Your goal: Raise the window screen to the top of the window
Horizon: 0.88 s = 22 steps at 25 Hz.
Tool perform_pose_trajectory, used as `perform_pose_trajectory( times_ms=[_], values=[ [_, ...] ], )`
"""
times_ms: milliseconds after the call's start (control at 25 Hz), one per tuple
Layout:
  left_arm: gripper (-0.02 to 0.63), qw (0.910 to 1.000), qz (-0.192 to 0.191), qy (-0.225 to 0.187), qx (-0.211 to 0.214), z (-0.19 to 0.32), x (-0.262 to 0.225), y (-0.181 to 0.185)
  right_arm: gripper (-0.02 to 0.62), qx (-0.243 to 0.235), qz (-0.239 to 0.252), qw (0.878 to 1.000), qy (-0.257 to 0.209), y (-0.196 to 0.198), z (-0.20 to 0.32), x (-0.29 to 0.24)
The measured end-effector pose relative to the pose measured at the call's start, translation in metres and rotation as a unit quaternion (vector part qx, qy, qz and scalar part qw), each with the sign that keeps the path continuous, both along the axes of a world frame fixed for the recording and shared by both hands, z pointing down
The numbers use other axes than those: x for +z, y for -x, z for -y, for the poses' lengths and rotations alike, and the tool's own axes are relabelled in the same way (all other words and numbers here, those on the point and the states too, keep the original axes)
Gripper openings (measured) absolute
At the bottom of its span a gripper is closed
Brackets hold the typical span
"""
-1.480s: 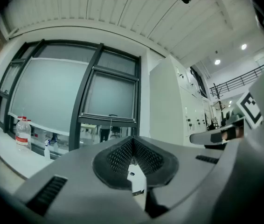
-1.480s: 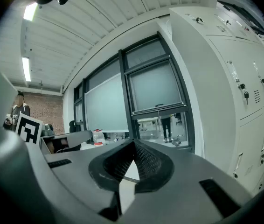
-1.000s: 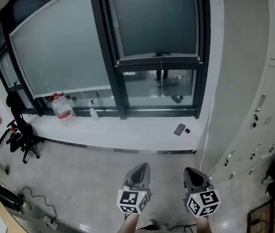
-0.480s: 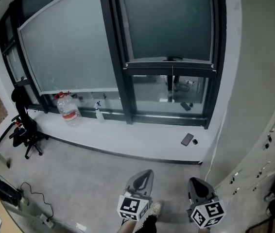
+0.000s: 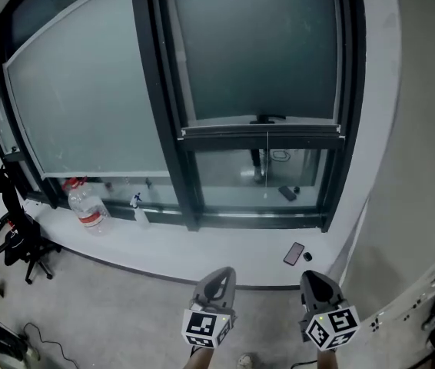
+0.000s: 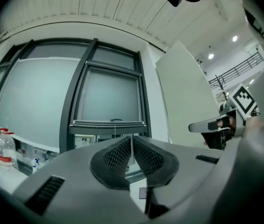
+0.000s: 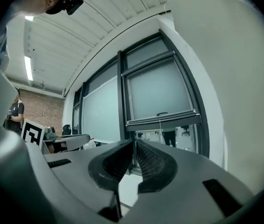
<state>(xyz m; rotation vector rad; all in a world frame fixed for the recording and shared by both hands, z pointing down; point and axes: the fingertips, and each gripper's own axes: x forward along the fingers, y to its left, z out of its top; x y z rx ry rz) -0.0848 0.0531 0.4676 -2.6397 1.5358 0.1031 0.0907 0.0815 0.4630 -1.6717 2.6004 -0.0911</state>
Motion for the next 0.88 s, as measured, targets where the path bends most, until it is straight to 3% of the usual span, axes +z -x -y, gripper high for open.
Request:
perform_pose_trajectory(
  times_ms=[480, 880],
  values=[
    [0.005, 0.9996, -0.009, 0.025, -0.004, 0.162, 0.009, 0.012, 0.008, -0.005, -0.017, 1.0, 0.023, 0.009, 0.161, 0.008],
    [0.005, 0.9997, 0.021, 0.01, -0.008, 0.34, 0.002, -0.038, 0.008, -0.011, -0.032, 0.999, 0.017, -0.05, 0.34, 0.0]
  ],
)
